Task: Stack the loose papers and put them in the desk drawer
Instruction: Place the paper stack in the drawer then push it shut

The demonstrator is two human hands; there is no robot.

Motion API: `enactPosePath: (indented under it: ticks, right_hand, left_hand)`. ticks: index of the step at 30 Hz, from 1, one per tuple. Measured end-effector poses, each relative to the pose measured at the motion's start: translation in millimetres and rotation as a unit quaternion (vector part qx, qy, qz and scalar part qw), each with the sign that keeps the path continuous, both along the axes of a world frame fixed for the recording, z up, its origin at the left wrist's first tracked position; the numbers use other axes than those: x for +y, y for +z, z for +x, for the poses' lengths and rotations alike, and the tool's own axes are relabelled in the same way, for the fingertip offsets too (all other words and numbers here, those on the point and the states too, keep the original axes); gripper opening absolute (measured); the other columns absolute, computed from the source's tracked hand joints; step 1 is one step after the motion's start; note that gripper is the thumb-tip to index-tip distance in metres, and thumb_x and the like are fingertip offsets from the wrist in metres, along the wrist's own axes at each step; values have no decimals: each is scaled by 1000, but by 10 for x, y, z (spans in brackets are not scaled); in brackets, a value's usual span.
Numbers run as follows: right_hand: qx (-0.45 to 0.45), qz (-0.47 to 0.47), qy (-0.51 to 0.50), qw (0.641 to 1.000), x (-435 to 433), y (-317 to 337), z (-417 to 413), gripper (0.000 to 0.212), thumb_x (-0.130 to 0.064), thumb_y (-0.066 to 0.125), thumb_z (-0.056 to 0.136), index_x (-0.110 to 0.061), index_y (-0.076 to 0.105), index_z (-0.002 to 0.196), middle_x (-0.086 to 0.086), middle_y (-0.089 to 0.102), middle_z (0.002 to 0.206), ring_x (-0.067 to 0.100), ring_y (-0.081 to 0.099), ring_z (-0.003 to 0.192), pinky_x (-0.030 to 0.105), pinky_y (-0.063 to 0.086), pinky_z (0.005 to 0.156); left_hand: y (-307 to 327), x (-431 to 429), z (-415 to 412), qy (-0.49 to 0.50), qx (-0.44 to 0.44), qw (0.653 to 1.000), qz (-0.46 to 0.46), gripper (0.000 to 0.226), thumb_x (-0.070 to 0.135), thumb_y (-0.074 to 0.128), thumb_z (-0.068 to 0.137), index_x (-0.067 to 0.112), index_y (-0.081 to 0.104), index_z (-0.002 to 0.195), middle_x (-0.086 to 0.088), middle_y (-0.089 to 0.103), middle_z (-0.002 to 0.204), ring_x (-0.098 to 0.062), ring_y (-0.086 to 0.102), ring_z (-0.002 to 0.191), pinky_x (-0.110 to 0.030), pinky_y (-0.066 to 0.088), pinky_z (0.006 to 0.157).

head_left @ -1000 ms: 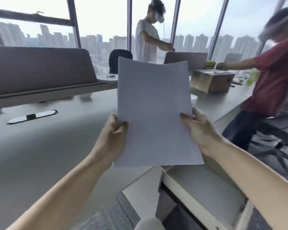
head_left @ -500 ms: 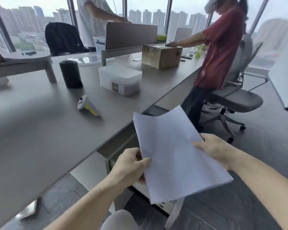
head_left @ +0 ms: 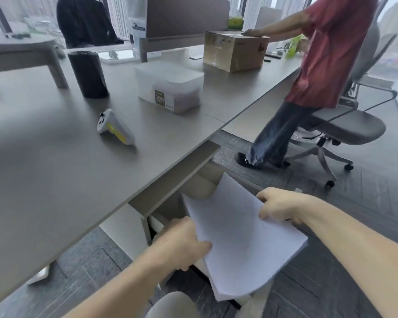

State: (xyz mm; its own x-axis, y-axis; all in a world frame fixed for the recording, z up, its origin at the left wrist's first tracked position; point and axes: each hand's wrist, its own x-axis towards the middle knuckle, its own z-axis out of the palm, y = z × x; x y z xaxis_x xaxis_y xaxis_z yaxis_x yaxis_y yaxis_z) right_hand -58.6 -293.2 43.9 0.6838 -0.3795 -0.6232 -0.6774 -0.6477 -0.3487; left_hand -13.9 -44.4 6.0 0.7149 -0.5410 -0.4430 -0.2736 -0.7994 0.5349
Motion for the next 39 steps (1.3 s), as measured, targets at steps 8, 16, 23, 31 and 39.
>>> enactPosePath:
  ticks: [8, 16, 23, 31, 39]
  right_hand:
    - [-18, -56, 45, 997, -22, -296, 467, 52, -3, 45, 81, -18, 61, 128, 12, 70, 119, 32, 70, 99, 23, 46, 55]
    - [-30, -79, 89, 992, 176, -866, 850, 75, 0, 41, 94, -21, 23, 163, 8, 45, 159, 31, 51, 139, 32, 50, 98]
    - [-38, -85, 107, 990, 123, -1123, 973, 69, -6, 42, 98, -13, 20, 164, 9, 37, 165, 29, 39, 150, 34, 35, 114]
    - [-89, -99, 129, 983, 265, -1273, 807, 97, -28, 60, 96, -12, -6, 165, 13, 14, 171, 37, 20, 157, 50, 24, 123]
    - [-96, -72, 121, 985, 221, -1211, 702, 108, -43, 68, 89, -18, -4, 165, 8, 12, 173, 33, 17, 158, 50, 24, 124]
  left_hand:
    - [-101, 256, 357, -23, -313, 948, 62, 93, 54, 52, 96, 9, 8, 164, -10, 12, 173, -30, 14, 158, -42, 12, 126]
    - [-310, 329, 435, -4, -313, 950, 13, 91, 47, 47, 100, 10, -7, 164, -7, -5, 175, -27, -2, 160, -36, -1, 127]
    - [-409, 315, 422, -18, -335, 942, 4, 95, 46, 46, 99, 6, -15, 161, -10, -11, 174, -26, -7, 160, -40, -3, 129]
    - [-415, 332, 425, -20, -342, 940, -7, 92, 41, 48, 100, 6, -10, 162, -11, -5, 175, -27, -2, 161, -39, -1, 128]
    - [-426, 327, 408, -28, -334, 942, 18, 94, 40, 55, 96, 4, 0, 163, -13, 7, 174, -30, 9, 160, -41, 6, 128]
